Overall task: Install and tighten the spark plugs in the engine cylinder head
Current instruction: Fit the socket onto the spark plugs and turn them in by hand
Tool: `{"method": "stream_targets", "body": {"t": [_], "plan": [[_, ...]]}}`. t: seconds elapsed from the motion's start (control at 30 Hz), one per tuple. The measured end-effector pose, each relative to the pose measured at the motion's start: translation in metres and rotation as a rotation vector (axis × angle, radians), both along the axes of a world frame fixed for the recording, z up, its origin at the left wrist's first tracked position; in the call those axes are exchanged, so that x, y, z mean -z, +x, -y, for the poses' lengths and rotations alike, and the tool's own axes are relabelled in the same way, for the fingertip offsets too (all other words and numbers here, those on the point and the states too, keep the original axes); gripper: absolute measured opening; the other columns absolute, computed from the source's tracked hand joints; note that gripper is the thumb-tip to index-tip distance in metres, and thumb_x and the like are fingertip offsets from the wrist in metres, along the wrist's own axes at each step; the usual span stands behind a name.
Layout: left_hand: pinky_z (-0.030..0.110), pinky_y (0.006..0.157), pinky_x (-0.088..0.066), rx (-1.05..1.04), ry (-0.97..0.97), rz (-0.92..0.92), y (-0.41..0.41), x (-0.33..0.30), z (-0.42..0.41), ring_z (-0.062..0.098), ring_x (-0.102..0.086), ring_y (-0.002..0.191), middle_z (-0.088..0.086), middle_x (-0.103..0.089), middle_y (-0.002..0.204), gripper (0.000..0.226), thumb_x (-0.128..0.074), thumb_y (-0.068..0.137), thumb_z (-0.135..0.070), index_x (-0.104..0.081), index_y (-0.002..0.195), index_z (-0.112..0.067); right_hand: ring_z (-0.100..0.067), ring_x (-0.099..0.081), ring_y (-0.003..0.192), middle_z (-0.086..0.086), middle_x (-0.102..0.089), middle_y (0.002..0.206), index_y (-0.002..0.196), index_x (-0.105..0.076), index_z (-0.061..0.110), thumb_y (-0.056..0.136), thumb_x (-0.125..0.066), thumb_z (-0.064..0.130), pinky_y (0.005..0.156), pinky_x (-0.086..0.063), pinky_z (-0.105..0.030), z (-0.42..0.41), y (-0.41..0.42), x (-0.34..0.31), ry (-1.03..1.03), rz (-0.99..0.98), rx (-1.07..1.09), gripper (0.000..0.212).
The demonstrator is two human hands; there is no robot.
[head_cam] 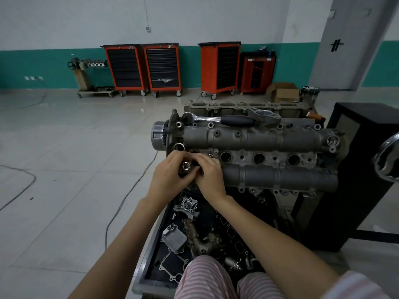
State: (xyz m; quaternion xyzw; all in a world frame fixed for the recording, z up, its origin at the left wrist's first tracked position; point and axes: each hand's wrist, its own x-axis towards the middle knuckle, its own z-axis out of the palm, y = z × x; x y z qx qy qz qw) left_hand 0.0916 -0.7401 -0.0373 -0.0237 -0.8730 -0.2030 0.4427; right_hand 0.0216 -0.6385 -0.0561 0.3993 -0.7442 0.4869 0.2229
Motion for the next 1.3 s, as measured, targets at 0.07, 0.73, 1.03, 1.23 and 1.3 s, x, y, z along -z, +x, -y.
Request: {"method": "stream_targets", "body": {"t": [0.07, 0.73, 1.03, 1.23, 1.3], "plan": [[0.012, 0.052, -0.037, -0.058, 0.105, -0.002, -0.001, -0.0007, -0.0027, 0.009, -0.045, 0.055, -0.013, -0.046, 0.068, 0.033, -0.077, 0.074, -0.023, -0.046, 0.083, -0.017, -0.022, -0.059, 0.099, -0.008, -0.066, 0.106, 0.109, -0.065, 0.005, 0.075, -0.061, -0.007, 0.086, -0.041, -0.031, -0.001, -0.001, -0.0006, -0.034, 0.013, -0.011, 0.035], [0.019, 0.043, -0.021, -0.113, -0.135, 0.016, -0.0033, -0.0027, -0.0049, 0.01, -0.03, 0.049, -0.007, -0.037, 0.067, 0.027, -0.062, 0.082, -0.016, -0.036, 0.074, -0.016, -0.018, -0.06, 0.105, -0.005, -0.065, 0.114, 0.118, -0.061, 0.008, 0.077, -0.058, -0.004, 0.085, -0.034, -0.025, -0.0023, -0.0047, -0.0017, 0.022, -0.029, -0.046, 0.043], [0.021, 0.041, -0.024, -0.175, -0.084, 0.003, -0.0066, -0.0061, -0.0114, 0.011, -0.032, 0.046, -0.002, -0.04, 0.055, 0.042, -0.075, 0.077, -0.019, -0.037, 0.062, -0.016, -0.025, -0.061, 0.091, -0.01, -0.066, 0.099, 0.101, -0.066, 0.002, 0.081, -0.061, 0.0, 0.079, -0.049, -0.046, -0.0015, -0.0048, -0.0033, -0.082, 0.107, -0.065, 0.021], [0.025, 0.04, -0.026, -0.158, -0.116, 0.019, -0.0055, -0.0055, -0.0081, 0.013, -0.032, 0.045, 0.003, -0.045, 0.056, 0.036, -0.074, 0.078, -0.01, -0.04, 0.065, -0.01, -0.02, -0.053, 0.08, -0.006, -0.059, 0.093, 0.09, -0.059, 0.006, 0.083, -0.058, 0.006, 0.072, -0.047, -0.042, 0.0026, -0.0029, -0.0054, -0.032, 0.097, 0.007, 0.007], [0.027, 0.042, -0.027, -0.148, -0.082, 0.045, -0.0052, -0.0066, -0.0072, 0.014, -0.034, 0.046, -0.001, -0.043, 0.06, 0.036, -0.071, 0.08, -0.012, -0.036, 0.071, -0.016, -0.021, -0.056, 0.087, -0.006, -0.06, 0.099, 0.099, -0.06, 0.006, 0.083, -0.059, 0.006, 0.077, -0.045, -0.037, 0.0003, -0.0042, -0.0047, 0.003, 0.051, -0.002, 0.016]]}}
